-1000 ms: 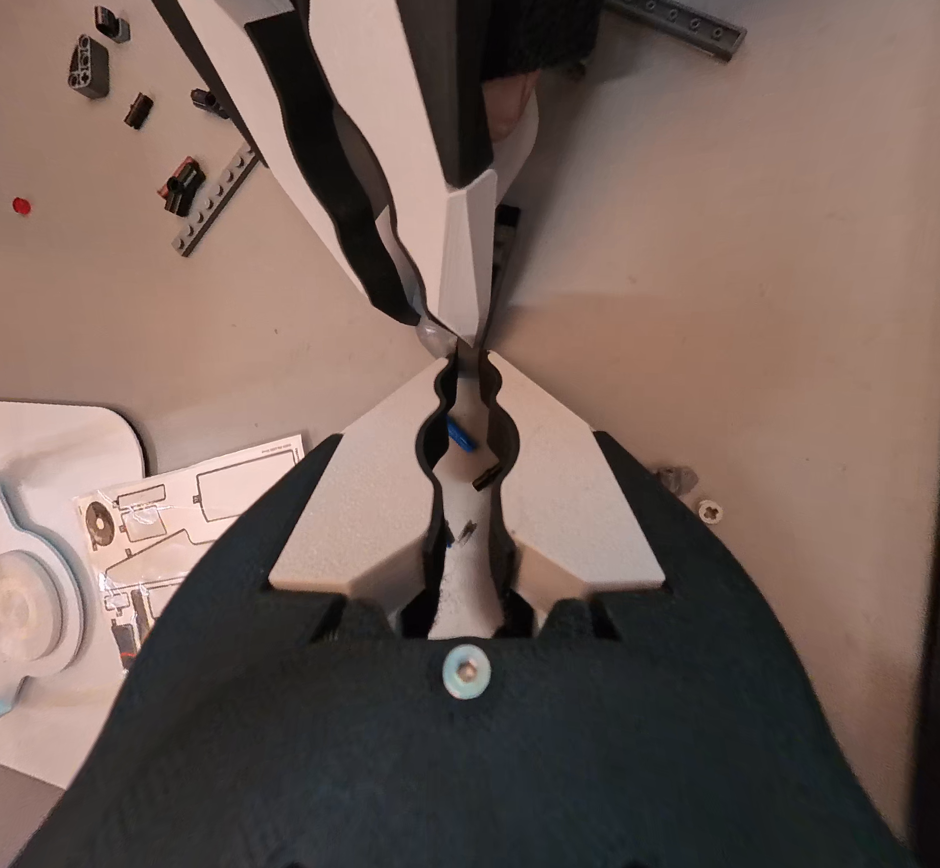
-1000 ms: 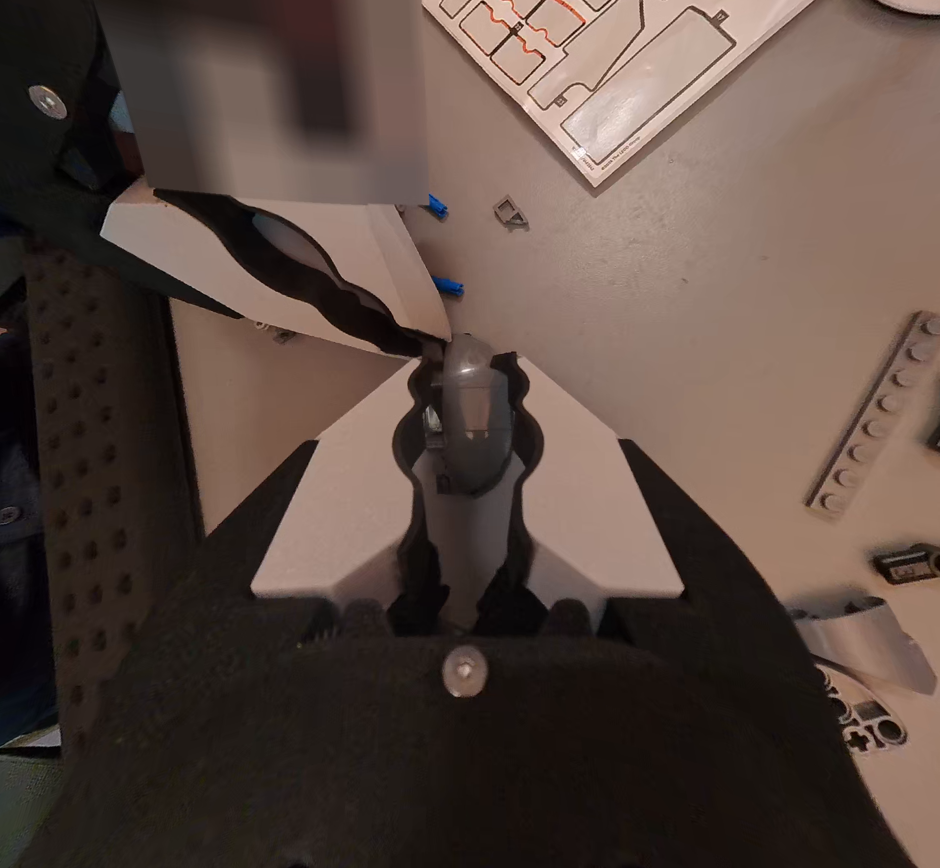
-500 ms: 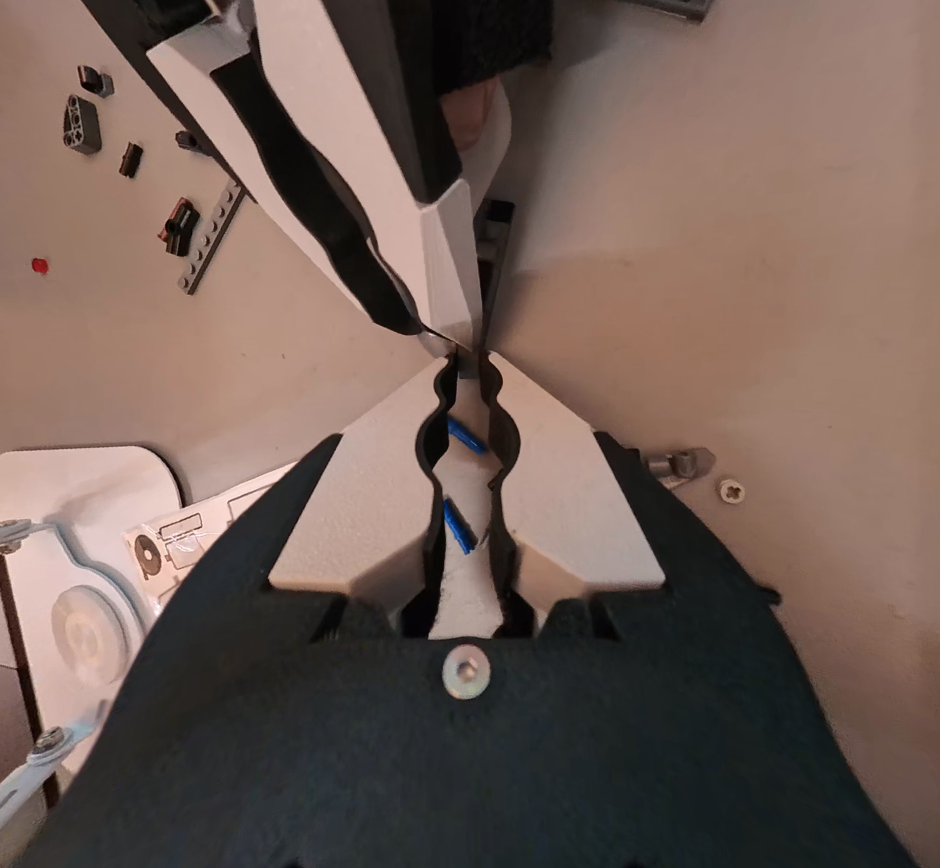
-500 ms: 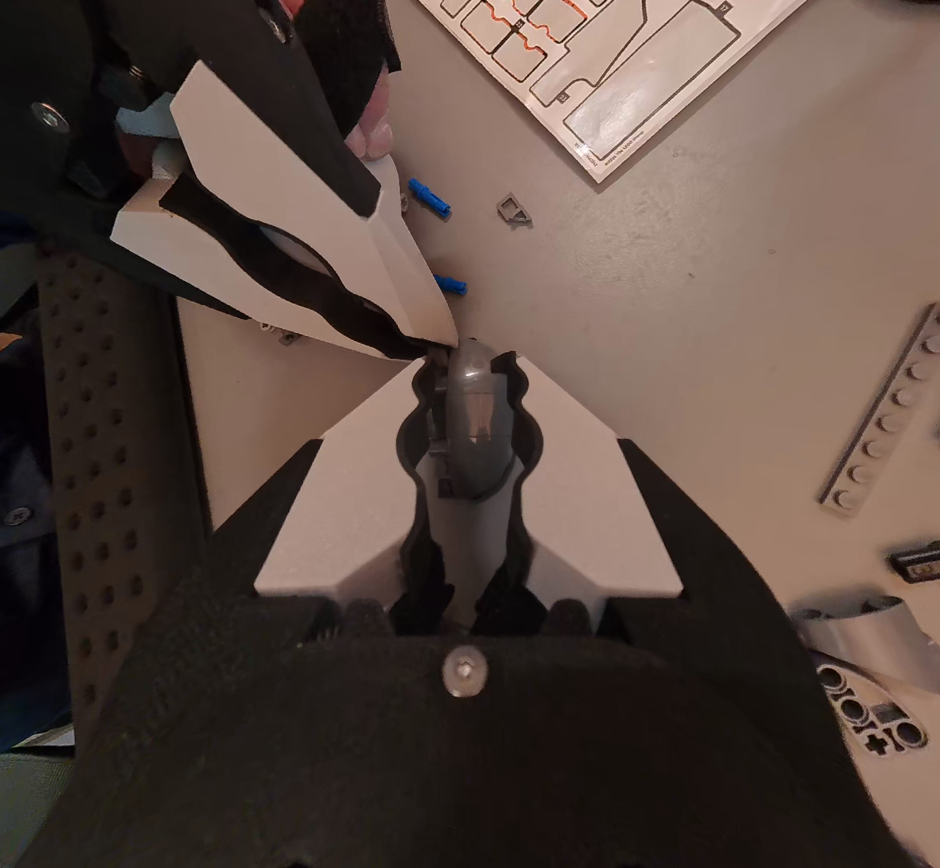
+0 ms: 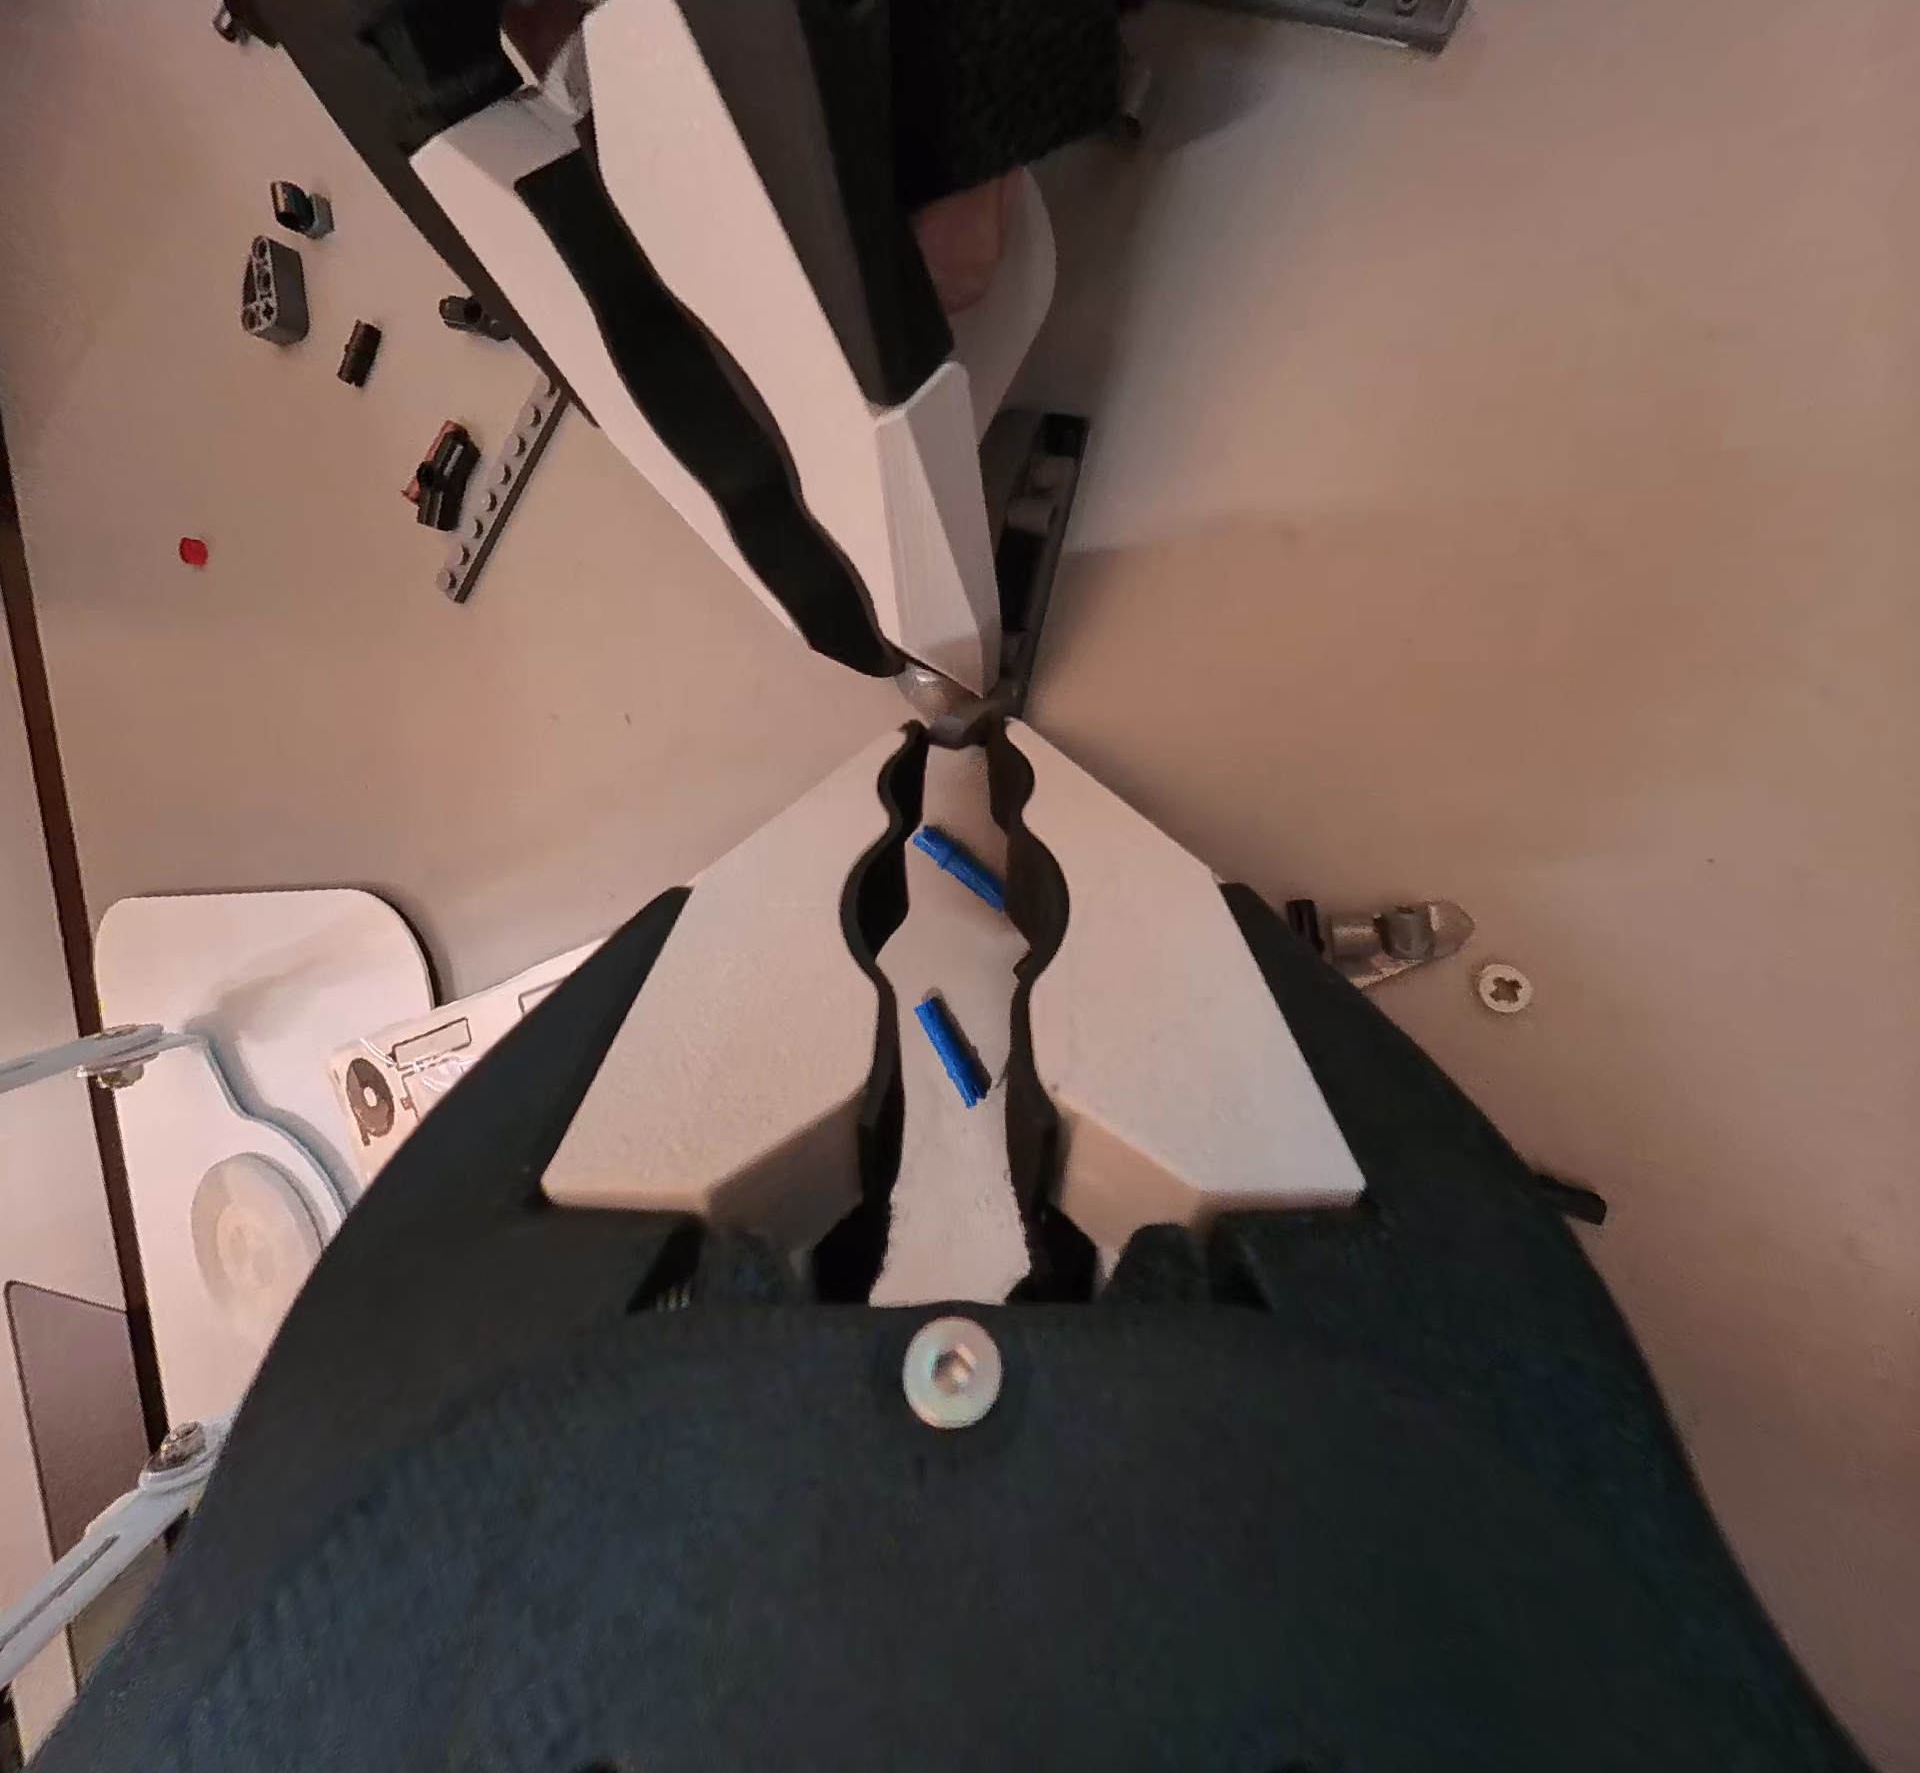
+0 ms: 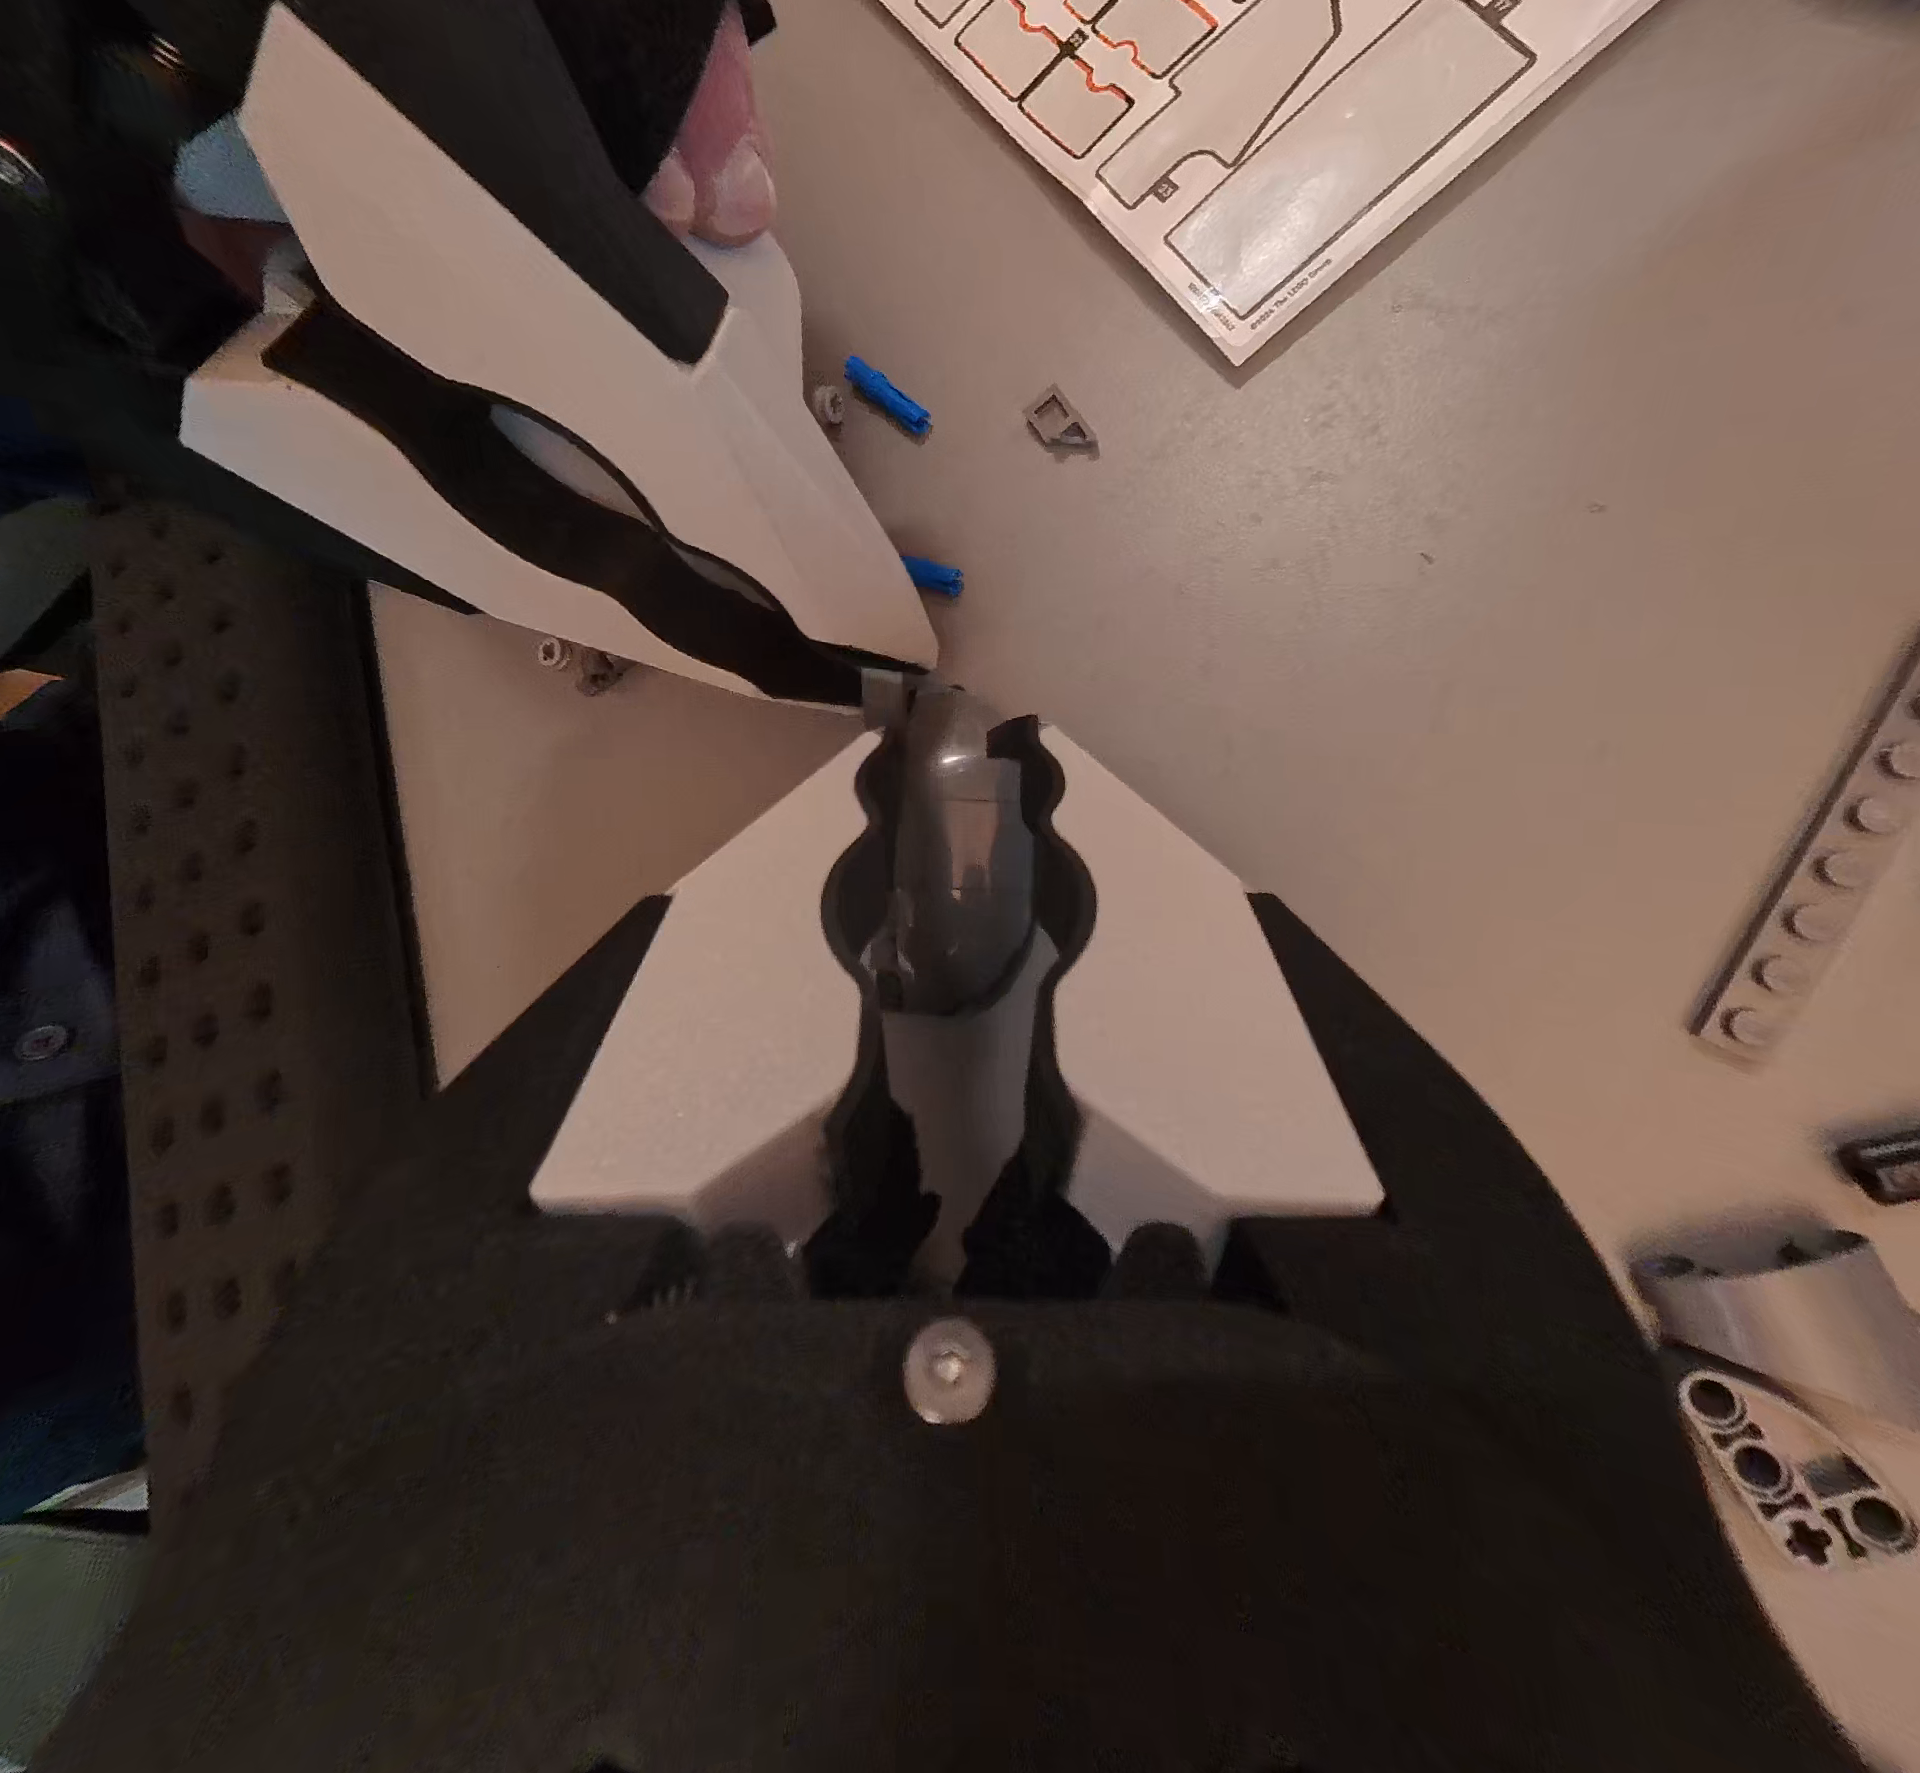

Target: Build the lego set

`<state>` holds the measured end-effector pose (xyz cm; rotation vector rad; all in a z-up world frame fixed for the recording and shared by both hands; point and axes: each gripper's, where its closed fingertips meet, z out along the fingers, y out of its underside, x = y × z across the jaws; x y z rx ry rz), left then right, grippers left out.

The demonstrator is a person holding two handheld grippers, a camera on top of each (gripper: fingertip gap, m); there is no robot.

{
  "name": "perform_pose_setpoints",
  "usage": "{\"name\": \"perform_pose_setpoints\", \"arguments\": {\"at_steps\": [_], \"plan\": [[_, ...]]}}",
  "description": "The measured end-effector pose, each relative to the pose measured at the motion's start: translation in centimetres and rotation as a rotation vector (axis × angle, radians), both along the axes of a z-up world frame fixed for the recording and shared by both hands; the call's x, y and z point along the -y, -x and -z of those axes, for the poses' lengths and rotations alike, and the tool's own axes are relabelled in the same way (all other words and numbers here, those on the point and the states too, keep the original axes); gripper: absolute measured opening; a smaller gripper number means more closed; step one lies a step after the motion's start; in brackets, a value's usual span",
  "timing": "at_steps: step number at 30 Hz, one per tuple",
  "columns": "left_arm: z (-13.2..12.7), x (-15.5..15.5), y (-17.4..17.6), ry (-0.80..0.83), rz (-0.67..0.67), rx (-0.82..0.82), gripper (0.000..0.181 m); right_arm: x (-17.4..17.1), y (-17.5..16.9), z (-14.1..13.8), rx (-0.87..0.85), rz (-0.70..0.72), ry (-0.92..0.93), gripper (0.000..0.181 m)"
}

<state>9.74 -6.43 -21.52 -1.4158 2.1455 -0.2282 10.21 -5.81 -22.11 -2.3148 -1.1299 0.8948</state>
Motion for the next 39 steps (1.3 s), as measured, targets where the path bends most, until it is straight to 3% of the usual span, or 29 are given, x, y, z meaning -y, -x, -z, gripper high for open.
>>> {"name": "perform_pose_setpoints", "arguments": {"at_steps": [27,39], "plan": [[0.9,0.3,0.1,0.087,-0.057,-0.014,0.008,1.3,-0.6,-0.1,0.011,-0.061,0.034,0.027],[0.8,2.4,-0.6,0.173,-0.05,-0.009,0.007,1.8,-1.6,-1.3,-0.011,-0.077,0.014,0.028]]}}
